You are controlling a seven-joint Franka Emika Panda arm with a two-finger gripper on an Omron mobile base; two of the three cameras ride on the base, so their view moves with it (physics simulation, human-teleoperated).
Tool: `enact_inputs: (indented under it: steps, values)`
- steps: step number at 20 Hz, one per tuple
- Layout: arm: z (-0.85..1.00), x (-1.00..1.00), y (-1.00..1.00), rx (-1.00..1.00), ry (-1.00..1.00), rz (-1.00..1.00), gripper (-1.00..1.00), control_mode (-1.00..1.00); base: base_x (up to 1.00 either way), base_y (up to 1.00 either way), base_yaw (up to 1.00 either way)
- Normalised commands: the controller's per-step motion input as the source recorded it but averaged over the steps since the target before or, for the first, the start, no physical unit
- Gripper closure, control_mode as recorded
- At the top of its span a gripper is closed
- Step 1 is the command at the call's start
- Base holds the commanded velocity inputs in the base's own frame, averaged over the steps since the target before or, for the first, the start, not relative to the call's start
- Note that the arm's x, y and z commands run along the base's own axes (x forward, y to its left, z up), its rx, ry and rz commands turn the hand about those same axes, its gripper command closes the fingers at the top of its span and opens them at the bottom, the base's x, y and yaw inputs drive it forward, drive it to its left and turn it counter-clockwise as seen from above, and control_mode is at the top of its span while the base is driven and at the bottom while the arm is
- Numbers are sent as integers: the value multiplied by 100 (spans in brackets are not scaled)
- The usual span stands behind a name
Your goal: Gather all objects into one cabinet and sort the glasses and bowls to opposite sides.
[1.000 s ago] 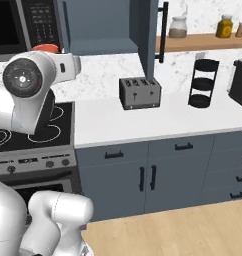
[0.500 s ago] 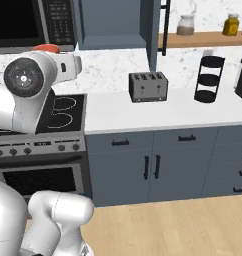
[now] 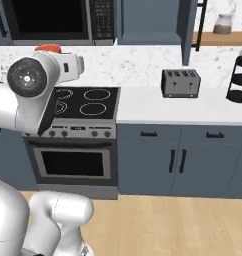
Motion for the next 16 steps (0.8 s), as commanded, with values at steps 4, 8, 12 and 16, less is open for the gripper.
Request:
enact_inputs:
  steps: [4, 8, 12, 16]
  values:
    - [0, 0, 0, 0, 0, 0, 100, 100, -80, 46, 40]
    - [0, 0, 0, 0, 0, 0, 100, 100, -85, 34, 39]
    - [0, 0, 0, 0, 0, 0, 100, 100, -87, 42, 38]
    - [0, 0, 0, 0, 0, 0, 100, 100, -85, 51, 39]
